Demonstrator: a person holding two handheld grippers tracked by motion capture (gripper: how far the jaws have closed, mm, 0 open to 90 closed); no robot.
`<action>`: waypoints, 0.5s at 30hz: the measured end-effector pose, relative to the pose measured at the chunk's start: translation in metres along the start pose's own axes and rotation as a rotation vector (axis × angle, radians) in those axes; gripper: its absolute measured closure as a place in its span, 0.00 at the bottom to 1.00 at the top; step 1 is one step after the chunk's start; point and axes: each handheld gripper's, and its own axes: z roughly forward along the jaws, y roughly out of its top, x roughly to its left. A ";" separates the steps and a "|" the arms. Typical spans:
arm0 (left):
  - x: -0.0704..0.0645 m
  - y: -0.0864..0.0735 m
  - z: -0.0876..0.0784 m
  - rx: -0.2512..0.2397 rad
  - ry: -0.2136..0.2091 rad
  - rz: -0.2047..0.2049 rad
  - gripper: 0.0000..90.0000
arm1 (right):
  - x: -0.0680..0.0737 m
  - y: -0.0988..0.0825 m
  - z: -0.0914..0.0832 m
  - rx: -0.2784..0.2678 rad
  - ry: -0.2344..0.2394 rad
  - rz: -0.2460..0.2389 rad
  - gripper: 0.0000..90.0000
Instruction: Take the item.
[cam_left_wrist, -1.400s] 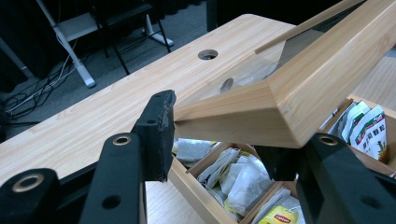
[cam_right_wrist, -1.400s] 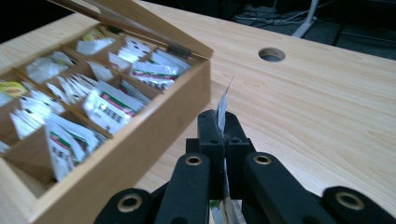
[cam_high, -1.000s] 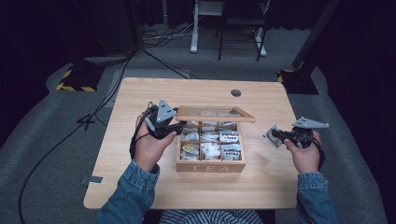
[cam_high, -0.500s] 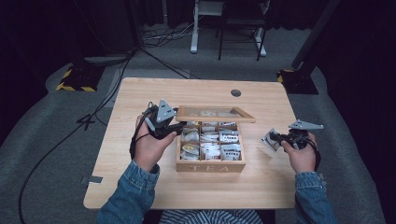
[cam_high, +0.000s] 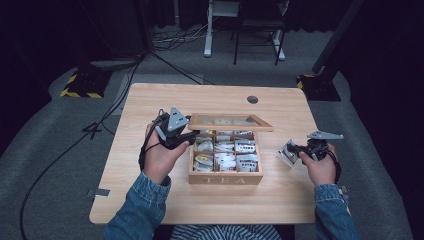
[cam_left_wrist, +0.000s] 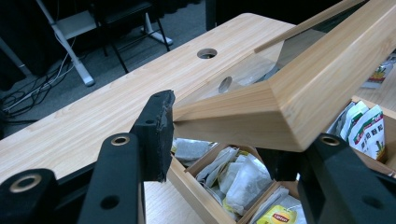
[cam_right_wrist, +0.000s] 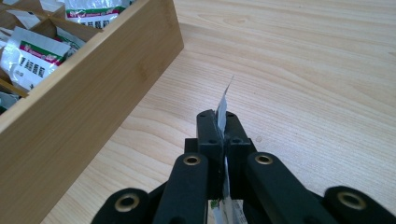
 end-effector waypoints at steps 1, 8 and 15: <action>0.000 0.000 0.000 0.000 0.001 0.001 0.57 | 0.000 0.000 0.000 0.002 0.002 0.001 0.99; 0.000 0.000 0.000 0.001 0.001 0.003 0.57 | -0.004 -0.003 0.003 0.009 -0.010 0.004 0.97; 0.000 0.000 0.000 0.002 0.001 0.004 0.57 | -0.009 -0.005 0.004 -0.005 -0.062 -0.029 0.81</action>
